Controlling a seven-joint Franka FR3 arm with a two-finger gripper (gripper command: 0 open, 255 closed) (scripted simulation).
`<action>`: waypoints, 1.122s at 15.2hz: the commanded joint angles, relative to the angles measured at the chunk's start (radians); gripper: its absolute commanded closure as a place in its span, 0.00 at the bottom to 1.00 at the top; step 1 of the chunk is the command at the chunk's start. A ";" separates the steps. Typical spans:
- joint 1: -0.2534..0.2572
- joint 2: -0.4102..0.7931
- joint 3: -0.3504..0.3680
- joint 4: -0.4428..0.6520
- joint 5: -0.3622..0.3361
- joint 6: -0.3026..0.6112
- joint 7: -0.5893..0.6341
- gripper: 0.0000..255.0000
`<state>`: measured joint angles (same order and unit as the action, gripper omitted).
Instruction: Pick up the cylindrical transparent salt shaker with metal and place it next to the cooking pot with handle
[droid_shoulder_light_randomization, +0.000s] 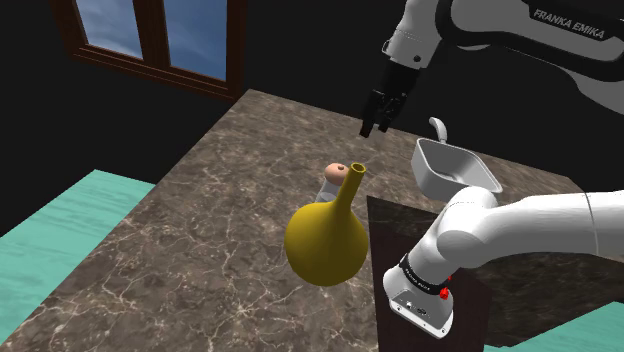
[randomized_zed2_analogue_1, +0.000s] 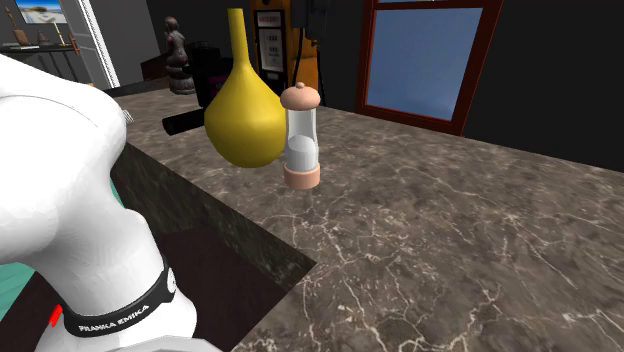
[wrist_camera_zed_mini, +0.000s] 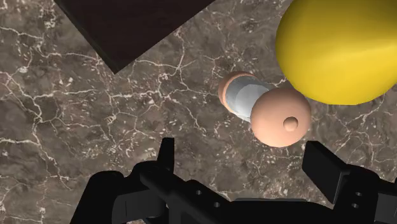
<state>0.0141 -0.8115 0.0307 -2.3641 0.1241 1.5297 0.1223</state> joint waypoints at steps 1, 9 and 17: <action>0.000 0.000 0.000 0.000 0.000 0.000 0.000 0.00; 0.046 -0.112 0.143 -0.241 0.162 0.228 0.164 0.00; 0.058 -0.105 0.171 -0.335 0.189 0.332 0.159 0.00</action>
<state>0.0709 -0.9134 0.2008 -2.6872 0.3115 1.8520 0.2836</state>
